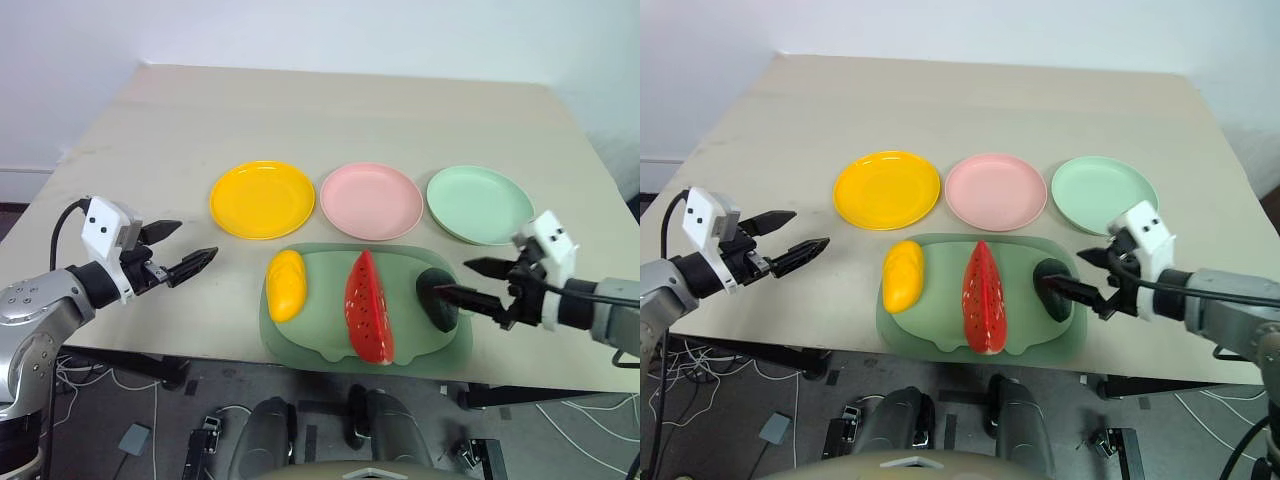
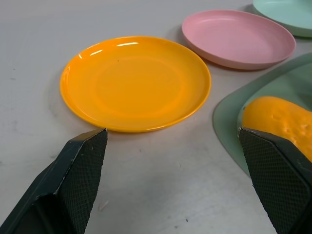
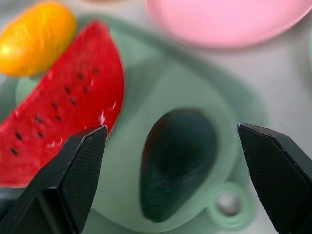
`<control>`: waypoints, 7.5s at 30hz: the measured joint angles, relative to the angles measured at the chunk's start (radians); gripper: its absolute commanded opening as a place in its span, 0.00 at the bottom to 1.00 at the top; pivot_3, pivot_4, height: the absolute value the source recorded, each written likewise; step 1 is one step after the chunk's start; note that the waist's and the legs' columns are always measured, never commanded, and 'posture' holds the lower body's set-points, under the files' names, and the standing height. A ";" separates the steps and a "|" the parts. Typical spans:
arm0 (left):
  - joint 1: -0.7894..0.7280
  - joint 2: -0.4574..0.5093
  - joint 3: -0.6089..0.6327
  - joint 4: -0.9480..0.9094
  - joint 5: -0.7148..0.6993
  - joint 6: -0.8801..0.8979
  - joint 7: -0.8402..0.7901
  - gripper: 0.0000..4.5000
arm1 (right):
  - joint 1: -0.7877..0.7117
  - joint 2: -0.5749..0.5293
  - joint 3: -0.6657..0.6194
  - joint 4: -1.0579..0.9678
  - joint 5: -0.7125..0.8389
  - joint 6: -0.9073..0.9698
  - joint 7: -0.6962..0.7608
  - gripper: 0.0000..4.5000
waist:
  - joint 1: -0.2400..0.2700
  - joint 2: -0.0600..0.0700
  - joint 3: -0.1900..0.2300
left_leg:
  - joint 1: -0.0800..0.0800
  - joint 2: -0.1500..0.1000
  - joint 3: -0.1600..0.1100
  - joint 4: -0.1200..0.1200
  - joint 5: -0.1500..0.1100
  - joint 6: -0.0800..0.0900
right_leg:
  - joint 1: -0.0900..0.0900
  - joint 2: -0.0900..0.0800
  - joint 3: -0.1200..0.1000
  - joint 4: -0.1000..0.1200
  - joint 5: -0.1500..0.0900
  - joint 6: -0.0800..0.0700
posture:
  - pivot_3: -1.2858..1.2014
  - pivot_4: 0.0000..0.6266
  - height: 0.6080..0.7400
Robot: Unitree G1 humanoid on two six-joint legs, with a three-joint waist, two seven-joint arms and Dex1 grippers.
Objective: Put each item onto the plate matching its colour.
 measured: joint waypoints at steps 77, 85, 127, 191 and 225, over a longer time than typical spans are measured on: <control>-0.037 -0.049 -0.079 0.004 0.006 -0.022 0.003 1.00 | -0.460 0.259 0.256 0.121 0.151 0.276 -0.184 1.00 | -0.027 0.000 0.000 | -0.002 0.000 0.000 -0.001 0.000 0.000 | -0.002 -0.001 -0.001 0.001 0.001 0.000 | 0.52 0.24 1.00; -0.018 -0.049 -0.078 -0.005 0.006 -0.024 0.005 1.00 | -0.426 0.278 0.357 0.139 0.295 0.276 -0.467 1.00 | -0.029 0.000 0.000 | -0.001 0.000 0.000 -0.001 0.000 0.000 | -0.002 0.000 -0.001 0.001 0.000 0.000 | 0.52 0.24 1.00; -0.037 -0.047 -0.082 -0.013 0.009 -0.027 0.031 1.00 | -1.066 0.454 0.881 1.438 -0.928 -0.871 0.225 0.99 | -0.052 0.001 0.001 | -0.004 0.001 0.001 -0.002 0.002 -0.003 | -0.005 -0.001 -0.001 0.001 0.001 0.000 | 0.52 0.24 1.00; -0.547 -0.204 -0.272 -0.012 -0.060 0.816 0.703 0.70 | -0.298 0.095 0.417 0.232 -0.507 -0.444 0.544 1.00 | -0.026 0.000 0.001 | 0.010 -0.001 0.000 -0.003 0.001 -0.002 | 0.006 0.000 0.001 0.001 -0.001 0.000 | 0.52 0.24 1.00; -0.169 0.017 -0.090 0.010 0.174 0.153 0.102 0.99 | -0.204 -0.004 0.242 0.460 -0.512 -0.566 0.477 1.00 | -0.045 -0.001 0.002 | -0.001 0.000 0.000 -0.002 0.003 -0.005 | -0.002 -0.001 -0.001 0.001 0.000 0.000 | 0.52 0.24 1.00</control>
